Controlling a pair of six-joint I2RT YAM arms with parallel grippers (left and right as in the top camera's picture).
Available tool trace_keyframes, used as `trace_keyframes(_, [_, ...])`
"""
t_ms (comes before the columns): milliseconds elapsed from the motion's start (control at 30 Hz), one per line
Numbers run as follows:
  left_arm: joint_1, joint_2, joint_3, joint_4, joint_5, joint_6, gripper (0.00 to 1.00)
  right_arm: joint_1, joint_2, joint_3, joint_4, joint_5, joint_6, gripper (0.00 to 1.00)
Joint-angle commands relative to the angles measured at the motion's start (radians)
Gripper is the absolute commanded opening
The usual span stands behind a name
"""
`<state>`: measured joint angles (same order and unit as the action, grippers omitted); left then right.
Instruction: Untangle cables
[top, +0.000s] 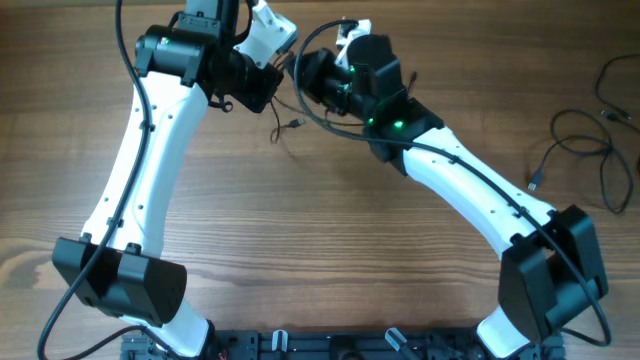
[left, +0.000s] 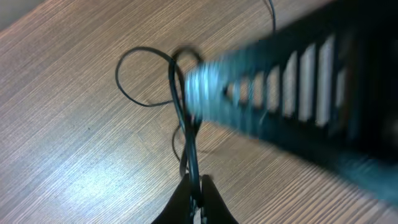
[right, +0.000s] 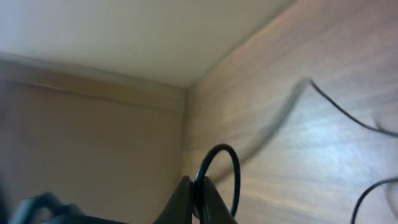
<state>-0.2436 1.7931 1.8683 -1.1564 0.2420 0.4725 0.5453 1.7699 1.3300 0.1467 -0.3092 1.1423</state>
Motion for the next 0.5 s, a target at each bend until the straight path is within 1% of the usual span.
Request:
trace_keyframes(0, [0.006, -0.016, 0.008, -0.011, 0.019, -0.01, 0.04, -0.072, 0.013, 0.004, 0.04, -0.072, -0.017, 0.04])
trace_keyframes(100, [0.006, -0.011, 0.008, -0.011, 0.019, -0.01, 0.04, -0.106, 0.005, 0.004, 0.078, -0.134, -0.016, 0.05])
trace_keyframes(167, [0.006, -0.005, 0.008, -0.011, 0.019, -0.01, 0.04, -0.12, -0.013, 0.004, 0.078, -0.134, -0.024, 0.05])
trace_keyframes(467, [0.006, 0.023, 0.008, -0.021, 0.019, -0.011, 0.04, -0.24, -0.198, 0.004, 0.055, -0.138, -0.134, 0.05])
